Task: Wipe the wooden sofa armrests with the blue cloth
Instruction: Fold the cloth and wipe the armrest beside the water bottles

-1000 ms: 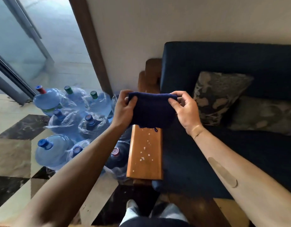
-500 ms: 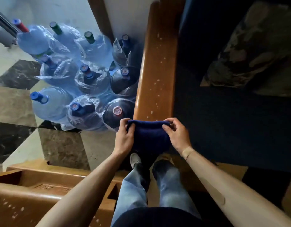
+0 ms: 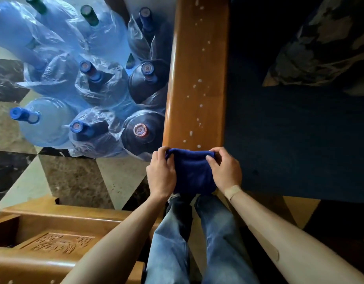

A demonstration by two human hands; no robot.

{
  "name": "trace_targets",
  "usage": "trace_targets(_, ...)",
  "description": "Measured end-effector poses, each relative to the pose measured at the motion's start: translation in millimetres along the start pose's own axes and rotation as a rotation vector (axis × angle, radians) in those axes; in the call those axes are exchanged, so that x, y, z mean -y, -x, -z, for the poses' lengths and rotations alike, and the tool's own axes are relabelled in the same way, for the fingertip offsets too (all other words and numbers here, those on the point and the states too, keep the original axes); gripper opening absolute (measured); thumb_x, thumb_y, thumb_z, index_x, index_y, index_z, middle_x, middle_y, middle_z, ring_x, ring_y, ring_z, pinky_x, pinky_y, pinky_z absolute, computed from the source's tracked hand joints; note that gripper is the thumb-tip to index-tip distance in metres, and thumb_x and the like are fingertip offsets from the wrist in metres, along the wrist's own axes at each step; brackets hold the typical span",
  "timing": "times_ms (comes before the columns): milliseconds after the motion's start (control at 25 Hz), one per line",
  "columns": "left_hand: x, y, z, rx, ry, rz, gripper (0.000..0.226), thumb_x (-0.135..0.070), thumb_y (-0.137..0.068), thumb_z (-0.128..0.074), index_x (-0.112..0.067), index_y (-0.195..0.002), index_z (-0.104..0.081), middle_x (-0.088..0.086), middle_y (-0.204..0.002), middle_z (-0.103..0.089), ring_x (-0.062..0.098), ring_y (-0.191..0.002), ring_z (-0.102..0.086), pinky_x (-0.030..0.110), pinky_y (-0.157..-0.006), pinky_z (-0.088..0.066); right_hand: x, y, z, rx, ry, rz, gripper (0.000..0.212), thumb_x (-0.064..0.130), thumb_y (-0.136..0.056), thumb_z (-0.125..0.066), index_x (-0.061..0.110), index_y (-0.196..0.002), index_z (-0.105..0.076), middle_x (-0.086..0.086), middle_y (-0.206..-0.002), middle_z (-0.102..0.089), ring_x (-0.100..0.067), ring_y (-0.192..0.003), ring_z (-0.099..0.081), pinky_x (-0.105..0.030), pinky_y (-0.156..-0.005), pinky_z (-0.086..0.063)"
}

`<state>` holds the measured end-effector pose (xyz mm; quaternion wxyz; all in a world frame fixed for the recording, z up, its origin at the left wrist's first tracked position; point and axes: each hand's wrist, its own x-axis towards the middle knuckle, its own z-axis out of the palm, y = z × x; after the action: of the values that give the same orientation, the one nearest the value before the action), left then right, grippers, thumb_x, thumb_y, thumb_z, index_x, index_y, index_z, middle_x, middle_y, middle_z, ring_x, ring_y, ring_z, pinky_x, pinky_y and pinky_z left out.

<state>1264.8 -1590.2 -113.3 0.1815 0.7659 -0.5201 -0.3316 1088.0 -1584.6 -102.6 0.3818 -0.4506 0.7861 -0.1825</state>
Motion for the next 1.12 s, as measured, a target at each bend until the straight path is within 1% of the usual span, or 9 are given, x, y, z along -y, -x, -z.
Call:
trace_targets(80, 7.9, 9.2, -13.7, -0.053, -0.263, -0.155, 0.042, -0.032, -0.096, -0.055, -0.024, -0.135, -0.044, 0.010, -0.137, -0.043, 0.033, -0.121, -0.046, 0.050, -0.100, -0.035, -5.5, -7.1, -0.4, -0.009, 0.061, 0.006, 0.010, 0.035, -0.091, -0.063, 0.030, -0.100, -0.064, 0.006, -0.104, -0.062, -0.020, -0.096, -0.063, -0.040, -0.080, -0.055)
trace_targets(160, 13.7, 28.1, -26.5, 0.009, -0.459, -0.427, 0.056, -0.046, -0.093, -0.055, -0.028, -0.144, -0.039, 0.016, -0.154, -0.028, 0.038, -0.136, -0.034, 0.057, -0.111, -0.027, -9.8, -11.8, 2.4, -0.012, 0.087, 0.034, 0.013, 0.036, -0.088, -0.066, 0.031, -0.101, -0.063, 0.008, -0.103, -0.054, -0.018, -0.099, -0.059, -0.040, -0.080, -0.054)
trace_targets(280, 20.0, 36.9, -43.1, 0.168, -0.701, -0.658, 0.068, -0.062, -0.088, -0.051, -0.040, -0.150, -0.033, 0.016, -0.164, -0.014, 0.048, -0.147, -0.018, 0.073, -0.110, -0.017, -11.5, -31.5, 6.2, -0.010, 0.020, 0.038, 0.023, 0.040, -0.088, -0.064, 0.033, -0.109, -0.059, 0.013, -0.108, -0.046, -0.012, -0.103, -0.055, -0.041, -0.084, -0.054)
trace_targets(520, -10.7, 9.1, -57.4, 0.166, -0.716, -0.590, 0.072, -0.066, -0.080, -0.051, -0.049, -0.148, -0.033, 0.016, -0.164, -0.016, 0.054, -0.147, -0.008, 0.081, -0.104, -0.007, 2.5, -85.4, 11.6, -0.072, -0.323, -0.175, 0.030, 0.041, -0.100, -0.047, 0.028, -0.125, -0.055, 0.006, -0.121, -0.055, -0.013, -0.109, -0.056, -0.029, -0.087, -0.043)
trace_targets(720, -82.0, -110.0, -71.2, 0.120, -0.720, -0.683, 0.069, -0.072, -0.084, -0.038, -0.052, -0.148, -0.025, 0.011, -0.166, -0.008, 0.049, -0.149, -0.001, 0.080, -0.106, -0.001, -11.5, -123.1, 23.4, 0.001, -0.416, -0.213, 0.035, 0.047, -0.103, -0.037, 0.029, -0.126, -0.057, 0.010, -0.118, -0.060, -0.014, -0.114, -0.057, -0.032, -0.098, -0.044)
trace_targets(800, -116.2, -181.6, -74.8, 0.113, -0.730, -0.745, 0.067, -0.072, -0.084, -0.034, -0.055, -0.148, -0.023, 0.009, -0.167, -0.007, 0.048, -0.149, -0.001, 0.080, -0.107, -0.001, -14.5, -136.4, 23.4, 0.050, -0.431, -0.196, 0.033, 0.049, -0.103, -0.035, 0.034, -0.123, -0.056, 0.015, -0.113, -0.060, -0.008, -0.106, -0.057, -0.029, -0.093, -0.043)
trace_targets(920, -145.1, -244.2, -78.9, 0.096, -0.720, -0.659, 0.065, -0.072, -0.086, -0.026, -0.055, -0.148, -0.018, 0.006, -0.167, -0.004, 0.044, -0.150, 0.003, 0.077, -0.109, 0.001, -15.6, -141.9, 21.5, 0.074, -0.376, -0.130, 0.023, 0.049, -0.103, -0.035, 0.040, -0.116, -0.051, 0.023, -0.101, -0.056, 0.003, -0.093, -0.054, -0.023, -0.080, -0.044)
trace_targets(1040, -124.7, -223.8, -77.6, 0.081, -0.698, -0.669, 0.065, -0.067, -0.089, -0.025, -0.049, -0.151, -0.018, 0.006, -0.167, -0.006, 0.041, -0.151, 0.001, 0.073, -0.112, -0.003, -16.2, -146.7, 20.3, 0.003, -0.376, -0.084, 0.021, 0.046, -0.104, -0.037, 0.038, -0.117, -0.051, 0.024, -0.100, -0.054, 0.004, -0.091, -0.052, -0.020, -0.079, -0.044)
trace_targets(1120, -89.0, -171.0, -65.7, 0.130, -0.703, -0.797, 0.064, -0.062, -0.090, -0.033, -0.046, -0.152, -0.024, 0.006, -0.167, -0.009, 0.041, -0.151, -0.004, 0.073, -0.112, -0.008, -9.4, -157.2, 19.3, -0.078, -0.407, -0.098, 0.025, 0.044, -0.104, -0.038, 0.033, -0.118, -0.055, 0.017, -0.104, -0.059, -0.006, -0.098, -0.057, -0.030, -0.092, -0.048)
